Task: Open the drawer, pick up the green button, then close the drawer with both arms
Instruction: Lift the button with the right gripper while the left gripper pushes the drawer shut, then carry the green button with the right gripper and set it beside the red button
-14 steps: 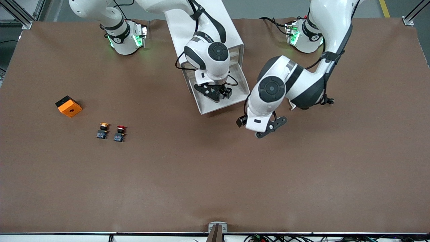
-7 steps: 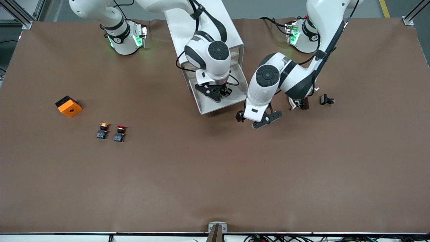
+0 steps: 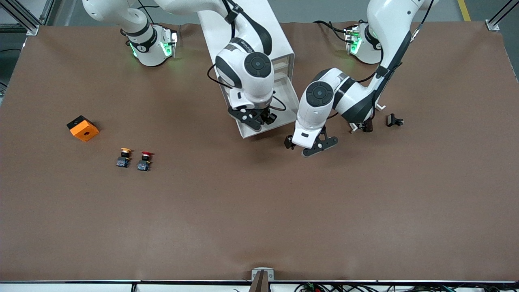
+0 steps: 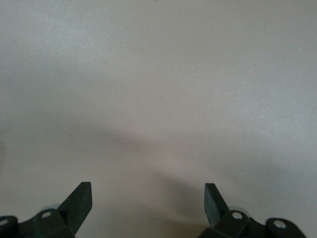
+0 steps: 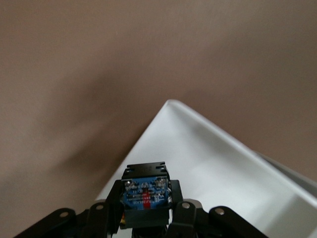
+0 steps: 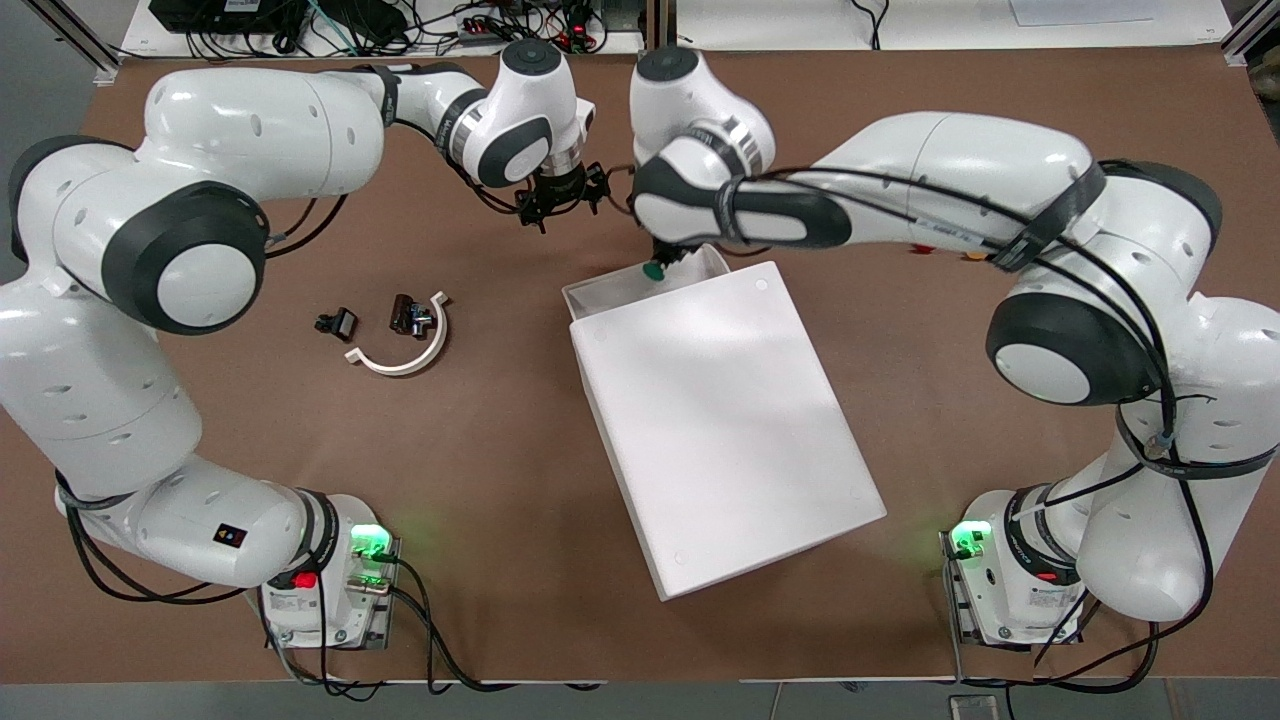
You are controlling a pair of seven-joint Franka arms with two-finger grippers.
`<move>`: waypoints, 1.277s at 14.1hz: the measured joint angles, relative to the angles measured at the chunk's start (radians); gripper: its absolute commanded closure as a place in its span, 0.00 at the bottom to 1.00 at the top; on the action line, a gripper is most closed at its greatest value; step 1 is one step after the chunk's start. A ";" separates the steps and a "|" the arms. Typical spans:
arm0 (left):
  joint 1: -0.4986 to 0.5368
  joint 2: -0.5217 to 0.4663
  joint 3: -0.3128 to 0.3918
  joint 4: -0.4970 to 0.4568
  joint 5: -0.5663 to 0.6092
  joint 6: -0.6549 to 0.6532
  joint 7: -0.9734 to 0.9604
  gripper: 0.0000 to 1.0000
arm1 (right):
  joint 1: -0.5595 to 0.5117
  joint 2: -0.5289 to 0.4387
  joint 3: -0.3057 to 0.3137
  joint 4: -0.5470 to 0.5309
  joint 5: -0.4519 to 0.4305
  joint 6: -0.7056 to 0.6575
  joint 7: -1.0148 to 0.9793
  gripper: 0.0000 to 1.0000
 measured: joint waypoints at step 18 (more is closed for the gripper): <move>-0.060 0.152 -0.076 0.114 0.032 0.022 -0.002 0.00 | -0.490 -0.146 -0.008 -0.290 0.022 0.136 -0.879 1.00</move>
